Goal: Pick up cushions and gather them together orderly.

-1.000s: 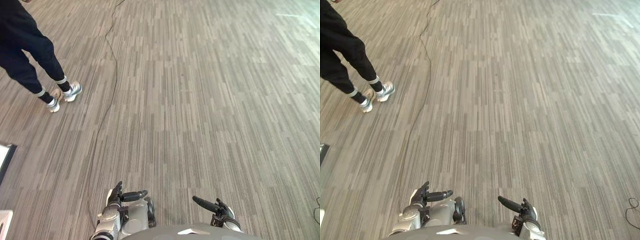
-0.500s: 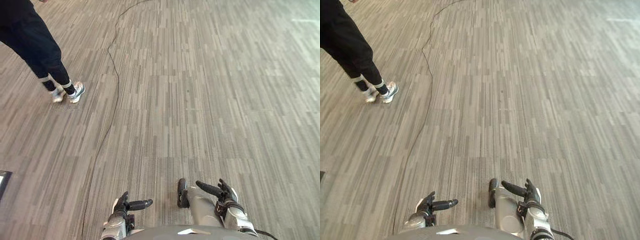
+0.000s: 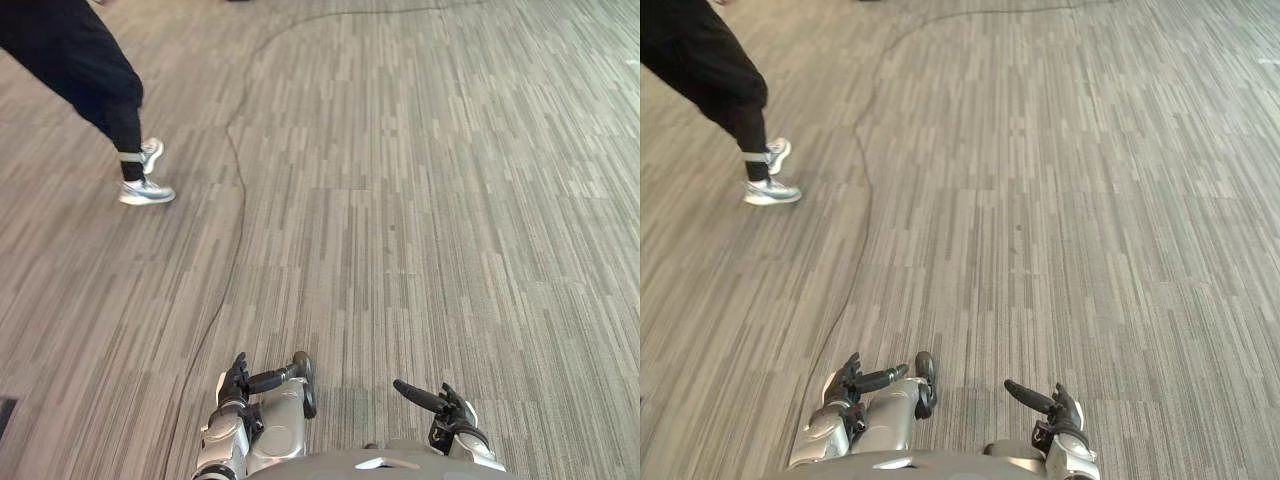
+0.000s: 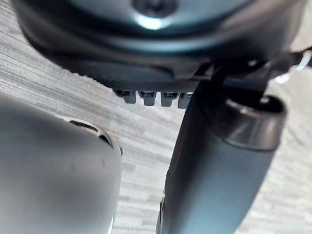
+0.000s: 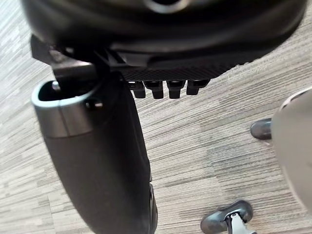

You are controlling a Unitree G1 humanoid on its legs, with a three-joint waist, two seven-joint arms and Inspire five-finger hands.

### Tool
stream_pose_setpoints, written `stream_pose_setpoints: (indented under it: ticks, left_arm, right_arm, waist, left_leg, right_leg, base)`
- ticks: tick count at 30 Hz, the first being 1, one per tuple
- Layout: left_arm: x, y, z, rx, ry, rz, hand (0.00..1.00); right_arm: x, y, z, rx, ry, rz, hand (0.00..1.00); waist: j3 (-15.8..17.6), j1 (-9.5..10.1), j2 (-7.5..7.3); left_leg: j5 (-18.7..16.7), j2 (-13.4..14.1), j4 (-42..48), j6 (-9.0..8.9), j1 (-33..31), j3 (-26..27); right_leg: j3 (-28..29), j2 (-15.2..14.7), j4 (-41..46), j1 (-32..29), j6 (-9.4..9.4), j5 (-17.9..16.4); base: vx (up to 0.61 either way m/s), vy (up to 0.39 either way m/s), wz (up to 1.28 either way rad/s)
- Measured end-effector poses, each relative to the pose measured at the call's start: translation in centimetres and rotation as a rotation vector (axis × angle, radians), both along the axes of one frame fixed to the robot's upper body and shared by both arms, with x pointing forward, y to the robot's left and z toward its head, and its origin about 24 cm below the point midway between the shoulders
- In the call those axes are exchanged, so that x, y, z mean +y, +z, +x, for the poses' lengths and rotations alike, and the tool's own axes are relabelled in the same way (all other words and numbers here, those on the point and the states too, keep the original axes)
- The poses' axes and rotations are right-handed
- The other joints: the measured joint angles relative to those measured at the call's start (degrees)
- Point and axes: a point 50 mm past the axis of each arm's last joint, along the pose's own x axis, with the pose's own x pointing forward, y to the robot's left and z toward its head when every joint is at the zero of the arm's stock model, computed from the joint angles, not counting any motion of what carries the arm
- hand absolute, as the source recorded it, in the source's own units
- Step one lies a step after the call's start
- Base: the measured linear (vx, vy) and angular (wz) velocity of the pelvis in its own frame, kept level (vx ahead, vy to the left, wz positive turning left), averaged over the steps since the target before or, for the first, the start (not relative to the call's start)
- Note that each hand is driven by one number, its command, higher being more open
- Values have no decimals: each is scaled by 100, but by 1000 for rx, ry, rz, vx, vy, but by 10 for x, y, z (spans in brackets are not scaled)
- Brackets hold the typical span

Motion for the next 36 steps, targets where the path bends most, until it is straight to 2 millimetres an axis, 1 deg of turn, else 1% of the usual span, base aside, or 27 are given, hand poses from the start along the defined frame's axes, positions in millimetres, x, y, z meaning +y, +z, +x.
stream_pose_setpoints:
  ticks: [2, 4, 5, 6, 7, 8, 9, 11, 12, 14, 15, 16, 17, 18, 19, 20, 21, 23, 24, 25, 27, 28, 30, 33, 34, 35, 36]
  left_arm:
    - [0, -1, -4, 11, -11, 4, 100]
    - [-2, -1, -2, 14, -38, 10, 100]
    - [-2, -2, 0, 25, -55, 15, 100]
    - [-3, -2, 1, 29, -55, 12, 100]
    - [-3, -5, -4, 48, -46, 11, 100]
    - [-3, -7, -9, 64, -41, 13, 100]
    - [-2, -7, -10, 68, -40, 14, 100]
    - [-4, -9, -12, 86, -45, 12, 100]
    - [-7, -11, -12, 96, -53, 10, 100]
    - [-10, -12, -13, 111, -70, 11, 100]
    - [-12, -14, -13, 128, -106, 21, 100]
    - [-20, -16, -12, 140, -130, 11, 100]
    - [-23, -16, -10, 135, -133, 2, 100]
    - [-31, -16, -8, 131, -140, -17, 100]
    - [-35, -16, -8, 132, -152, -15, 100]
    - [-36, -15, -7, 127, -161, -8, 100]
    - [-37, -14, -6, 117, -155, -13, 100]
    - [-37, -9, 1, 73, -127, -18, 100]
    - [-34, -7, 3, 57, -116, -12, 100]
    - [-31, -6, 3, 43, -108, -3, 100]
    - [-27, 0, 7, -9, -100, 11, 100]
    - [-27, 3, 10, -36, -96, 13, 100]
    - [-30, 4, 11, -59, -60, -3, 100]
    - [-32, 6, 14, -67, -64, -6, 100]
    - [-32, 6, 17, -66, -68, -2, 100]
    - [-30, 6, 17, -65, -68, 3, 100]
    - [-26, 5, 14, -50, -72, 17, 100]
  right_arm:
    - [1, 1, -1, -14, 0, 5, 100]
    - [1, 4, 4, -44, 8, -2, 100]
    - [2, 6, 7, -60, 31, -6, 100]
    - [0, 8, 11, -78, 43, -19, 100]
    - [-2, 12, 15, -112, 43, -34, 100]
    - [-1, 14, 18, -134, 40, -37, 100]
    - [-1, 15, 18, -138, 39, -36, 100]
    - [-2, 16, 21, -150, 42, -40, 100]
    - [-2, 17, 24, -157, 47, -41, 100]
    - [-4, 16, 26, -144, 59, -35, 100]
    - [-7, 13, 21, -117, 63, -38, 100]
    - [-17, 13, 23, -100, 70, -57, 100]
    - [-19, 13, 23, -99, 61, -62, 100]
    - [-22, 13, 22, -99, 13, -53, 100]
    - [-24, 14, 20, -100, 7, -56, 100]
    - [-22, 14, 18, -106, 22, -55, 100]
    - [-22, 15, 19, -111, 29, -58, 100]
    - [-18, 17, 23, -126, 37, -55, 100]
    - [-14, 17, 24, -128, 54, -50, 100]
    - [-9, 17, 25, -128, 71, -42, 100]
    - [-5, 15, 22, -117, 79, -33, 100]
    - [-4, 14, 19, -108, 79, -29, 100]
    - [-4, 13, 18, -99, 77, -28, 100]
    - [-4, 10, 14, -73, 74, -31, 100]
    - [-7, 7, 10, -49, 76, -38, 100]
    - [-6, 6, 10, -45, 77, -35, 100]
    - [-4, 4, 4, -28, 76, -29, 100]
  waist:
    - [-74, 5, -43]
    - [-77, -17, -50]
    - [-75, -46, -107]
    - [-79, -75, -114]
    - [-41, -146, -40]
    - [-41, -178, -28]
    - [-38, -196, -29]
    - [-35, -299, -25]
    - [-26, -330, 6]
    - [-9, -381, 34]
    - [0, -465, 48]
    - [81, -473, 311]
    - [104, -474, 352]
    - [114, -514, 377]
    - [111, -603, 417]
    - [114, -633, 485]
    - [109, -619, 536]
    - [119, -506, 579]
    - [123, -457, 563]
    - [115, -446, 528]
    - [90, -327, 444]
    - [82, -266, 415]
    - [88, -219, 439]
    - [77, -160, 431]
    - [54, -137, 461]
    - [32, -101, 461]
    - [-87, -40, 351]
  left_leg:
    - [-684, 77, 432, -20, 387, 174]
    - [-1140, 94, 397, -74, 722, 312]
    - [-1322, 69, 389, -75, 983, 473]
    - [-1407, 78, 305, -91, 1213, 552]
    - [-1517, 155, 57, -173, 1668, 717]
    - [-1577, 225, -190, -274, 2092, 894]
    - [-1598, 234, -277, -324, 2226, 950]
    - [-1591, 244, -610, -424, 2632, 1206]
    - [-1572, 237, -889, -461, 2949, 1446]
    - [-1563, 216, -1116, -488, 3269, 1579]
    - [-1558, 188, -1236, -625, 3506, 1545]
    - [-1422, 381, -1303, -960, 3733, 1527]
    - [-1286, 389, -1275, -1102, 3755, 1495]
    - [-1021, 411, -1111, -1197, 3863, 1404]
    - [-871, 664, -369, -1318, 3783, 1198]
    - [-579, 1113, 1198, -1239, 3312, 818]
    - [-424, 1345, 2198, -1144, 2899, 539]
    - [-502, 1693, 4349, -1102, 1960, 204]
    - [-668, 1712, 4802, -1061, 1619, 149]
    - [-862, 1665, 4810, -939, 1169, 118]
    - [-1114, 1491, 4128, -814, 589, 171]
    - [-1227, 1305, 3404, -734, 300, 144]
    - [-1221, 958, 1676, -772, 42, -24]
    - [-781, 460, -136, -954, -119, -607]
    - [-315, 303, -649, -793, -207, -880]
    - [-117, 279, -566, -742, -184, -930]
    - [221, 227, -309, -626, -184, -912]
  right_leg:
    - [108, -117, 1806, -520, 80, 54]
    - [81, -353, 3631, -1352, 444, 550]
    - [-144, -680, 4863, -2028, 332, 528]
    - [-367, -828, 5239, -2318, 162, 427]
    - [-698, -874, 5449, -2690, -111, 253]
    - [-1030, -858, 5314, -2993, -245, 132]
    - [-1171, -859, 5185, -3094, -280, 104]
    - [-1744, -868, 4239, -3316, -327, 61]
    - [-2244, -752, 3017, -3447, -357, 106]
    - [-2519, -369, 1435, -3501, -458, 531]
    - [-2424, -168, 735, -3340, -842, 1482]
    - [-2408, 71, 910, -3241, -1388, 1558]
    - [-2383, 62, 1124, -3275, -1381, 1312]
    - [-2326, 20, 1602, -3313, -1393, 887]
    - [-2345, 119, 1789, -3100, -1399, 537]
    - [-2266, 306, 1662, -2759, -1350, 337]
    - [-2201, 468, 1563, -2583, -1354, 280]
    - [-1804, 877, 1338, -2089, -1465, 155]
    - [-1552, 1025, 1175, -1787, -1519, 113]
    - [-1238, 1162, 907, -1401, -1575, 60]
    - [-743, 1224, 540, -963, -1563, 50]
    - [-435, 1220, 322, -697, -1444, 86]
    - [100, 1185, 26, -259, -1284, 61]
    - [528, 1093, -315, 123, -1107, -32]
    - [852, 1056, -464, 428, -906, -222]
    - [947, 1015, -444, 479, -886, -290]
    - [1233, 892, -228, 488, -767, -459]
  base:
    - [511, 175, -57]
    - [423, 158, -53]
    - [413, 141, -58]
    - [416, 77, -72]
    - [410, 52, -79]
    - [492, 53, -71]
    - [404, 17, -61]
    - [301, 6, -49]
    - [527, -29, -56]
    - [659, -92, -45]
    - [602, -120, -30]
    - [612, -103, -22]
    - [598, -102, -37]
    - [677, -220, -25]
    - [666, -250, -32]
    - [627, -269, -33]
    - [467, -189, -59]
    - [391, -127, -108]
    - [335, -28, -142]
    - [482, 15, -145]
    - [470, 54, -129]
    - [413, 99, -122]
    - [456, 149, -121]
    - [521, 232, -86]
    - [553, 247, -99]
    - [606, 264, -121]
    - [514, 226, -92]
